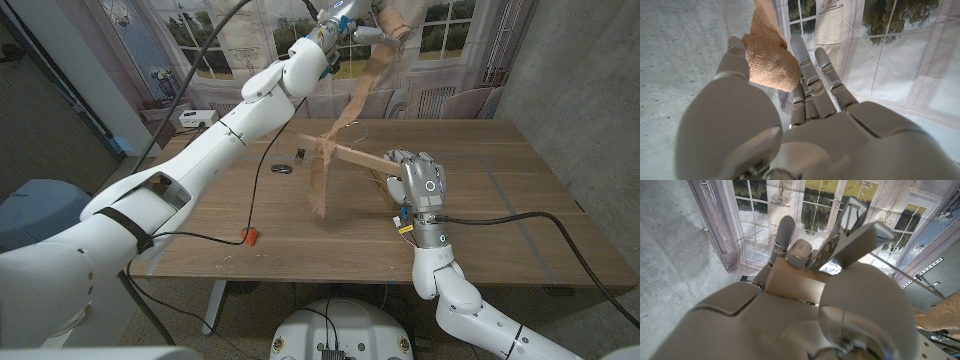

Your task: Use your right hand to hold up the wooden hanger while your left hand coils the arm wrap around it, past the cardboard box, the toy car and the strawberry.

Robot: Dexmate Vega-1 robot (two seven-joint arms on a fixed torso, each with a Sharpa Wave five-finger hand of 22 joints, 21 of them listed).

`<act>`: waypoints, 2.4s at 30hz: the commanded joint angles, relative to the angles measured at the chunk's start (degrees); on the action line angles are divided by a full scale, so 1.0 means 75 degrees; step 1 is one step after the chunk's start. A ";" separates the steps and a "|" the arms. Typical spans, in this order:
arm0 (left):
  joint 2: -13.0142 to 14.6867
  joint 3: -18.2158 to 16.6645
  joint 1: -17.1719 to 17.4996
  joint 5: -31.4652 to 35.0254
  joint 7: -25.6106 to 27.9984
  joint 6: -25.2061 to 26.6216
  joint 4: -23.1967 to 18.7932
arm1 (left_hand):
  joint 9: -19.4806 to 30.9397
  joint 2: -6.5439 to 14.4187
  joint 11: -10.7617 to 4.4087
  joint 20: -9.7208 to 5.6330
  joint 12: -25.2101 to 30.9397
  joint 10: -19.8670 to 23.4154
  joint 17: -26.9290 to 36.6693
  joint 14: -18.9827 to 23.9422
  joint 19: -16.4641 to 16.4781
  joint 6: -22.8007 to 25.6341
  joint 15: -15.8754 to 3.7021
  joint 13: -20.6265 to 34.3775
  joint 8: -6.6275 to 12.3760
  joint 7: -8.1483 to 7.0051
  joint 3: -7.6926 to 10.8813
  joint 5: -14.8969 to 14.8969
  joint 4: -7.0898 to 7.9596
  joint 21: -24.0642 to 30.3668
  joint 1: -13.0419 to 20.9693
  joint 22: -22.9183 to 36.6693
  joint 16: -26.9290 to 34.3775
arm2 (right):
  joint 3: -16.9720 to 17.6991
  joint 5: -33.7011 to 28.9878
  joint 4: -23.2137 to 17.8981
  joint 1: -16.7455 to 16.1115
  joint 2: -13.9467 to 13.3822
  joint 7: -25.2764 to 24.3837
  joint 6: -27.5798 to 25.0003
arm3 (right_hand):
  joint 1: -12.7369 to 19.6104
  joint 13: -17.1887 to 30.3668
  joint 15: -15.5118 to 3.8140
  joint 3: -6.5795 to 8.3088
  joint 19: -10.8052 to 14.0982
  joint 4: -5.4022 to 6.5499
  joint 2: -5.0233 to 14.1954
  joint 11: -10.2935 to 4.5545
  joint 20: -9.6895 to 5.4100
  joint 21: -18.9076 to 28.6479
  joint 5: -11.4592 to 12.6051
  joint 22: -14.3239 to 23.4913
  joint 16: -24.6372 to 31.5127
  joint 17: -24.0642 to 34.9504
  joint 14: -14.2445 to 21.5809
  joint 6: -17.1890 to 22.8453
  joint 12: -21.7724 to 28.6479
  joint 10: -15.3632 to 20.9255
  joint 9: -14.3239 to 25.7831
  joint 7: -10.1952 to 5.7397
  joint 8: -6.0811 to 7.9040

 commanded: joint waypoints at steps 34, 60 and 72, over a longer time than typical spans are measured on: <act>0.0761 0.1147 -0.1307 0.1174 -0.2888 0.1421 -0.0715 | 0.0086 0.0670 -0.2091 -0.0064 0.0151 0.3006 -0.0026 0.0199 -0.0111 0.3240 -0.0381 0.3414 0.0047 -0.1244 0.1835 0.3260 0.0562 0.0434 0.0272 -0.0254 -0.0201 | 0.1215 0.1860 0.0385 -0.0168 0.0483 -0.0340 0.0366 | -0.0403 0.0043 -0.0132 0.0080 -0.0051 -0.0010 0.0429 -0.0099 -0.0974 0.0077 0.0080 0.0000 0.0321 0.0041 -0.0014 0.0041 0.0071 -0.0076 -0.0071 0.0043 0.0139; 0.1051 0.0956 -0.0922 0.1163 -0.3601 0.1016 -0.0461 | 0.0092 0.0650 -0.2103 -0.0087 0.0047 0.3045 0.0068 0.0233 -0.0188 0.3224 -0.0394 0.3411 0.0040 -0.1269 0.1895 0.3382 0.0590 0.0646 0.0227 -0.0425 -0.0261 | 0.1991 0.2658 0.0687 -0.0152 0.1122 -0.0821 0.1203 | -0.0394 0.0045 -0.0134 0.0116 -0.0020 -0.0027 0.0440 -0.0109 -0.0956 0.0097 0.0078 -0.0008 0.0328 0.0044 -0.0001 0.0034 0.0083 -0.0056 -0.0112 0.0069 0.0197; 0.1187 0.0884 -0.0649 0.0468 -0.3850 0.0307 -0.0165 | 0.0072 0.0650 -0.2077 -0.0080 -0.0001 0.3057 0.0114 0.0197 -0.0229 0.3226 -0.0385 0.3397 0.0025 -0.1244 0.1913 0.3410 0.0588 0.0734 0.0221 -0.0493 -0.0303 | 0.2554 0.2342 0.0952 -0.0193 0.1935 -0.0821 0.1605 | -0.0384 0.0046 -0.0134 0.0147 0.0033 -0.0039 0.0449 -0.0114 -0.0952 0.0096 0.0069 -0.0037 0.0330 0.0044 0.0020 0.0033 0.0094 -0.0011 -0.0134 0.0081 0.0244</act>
